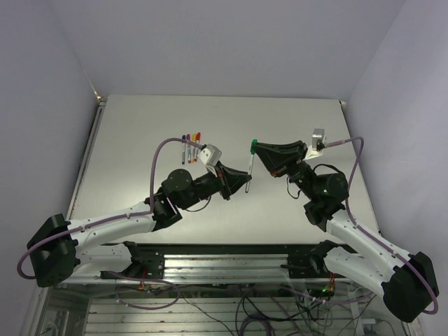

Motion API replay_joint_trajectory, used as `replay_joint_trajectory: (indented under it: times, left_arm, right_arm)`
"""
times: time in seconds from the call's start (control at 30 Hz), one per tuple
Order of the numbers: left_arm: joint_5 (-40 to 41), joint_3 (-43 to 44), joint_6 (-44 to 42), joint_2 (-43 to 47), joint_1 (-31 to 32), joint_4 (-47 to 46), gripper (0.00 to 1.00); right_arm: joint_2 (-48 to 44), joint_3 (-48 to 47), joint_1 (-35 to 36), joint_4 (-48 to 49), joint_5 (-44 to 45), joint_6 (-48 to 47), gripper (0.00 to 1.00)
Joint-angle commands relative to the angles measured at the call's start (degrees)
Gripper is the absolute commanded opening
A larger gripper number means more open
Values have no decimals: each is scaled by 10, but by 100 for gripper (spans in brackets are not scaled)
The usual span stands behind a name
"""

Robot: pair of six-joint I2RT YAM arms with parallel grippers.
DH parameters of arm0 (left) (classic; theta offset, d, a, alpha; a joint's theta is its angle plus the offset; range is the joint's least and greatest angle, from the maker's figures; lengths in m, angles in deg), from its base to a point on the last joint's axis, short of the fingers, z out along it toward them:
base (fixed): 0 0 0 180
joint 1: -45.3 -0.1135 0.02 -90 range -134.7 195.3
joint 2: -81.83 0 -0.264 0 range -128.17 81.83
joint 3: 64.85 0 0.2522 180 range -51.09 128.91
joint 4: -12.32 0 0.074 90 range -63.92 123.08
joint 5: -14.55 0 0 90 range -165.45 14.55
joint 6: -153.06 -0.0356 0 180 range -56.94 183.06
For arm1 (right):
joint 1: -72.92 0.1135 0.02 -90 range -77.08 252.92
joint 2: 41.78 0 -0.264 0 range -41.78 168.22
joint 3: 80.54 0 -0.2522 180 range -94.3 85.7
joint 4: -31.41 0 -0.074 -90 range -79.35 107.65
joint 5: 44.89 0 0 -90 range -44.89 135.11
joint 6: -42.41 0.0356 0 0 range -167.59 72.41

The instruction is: Insert the pens into the pen caps

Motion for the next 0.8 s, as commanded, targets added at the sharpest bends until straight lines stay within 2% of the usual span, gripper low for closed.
replay_joint_trajectory:
  times: [0.0,0.77]
  left_arm:
    - [5,12,-11,12,4,-13,7]
    - [-4,-6,-5,23,4,-14,7]
  right_arm:
    - [-6,-8,3,9,1,-7,0]
    - [4,-8,4,2,5,-25,0]
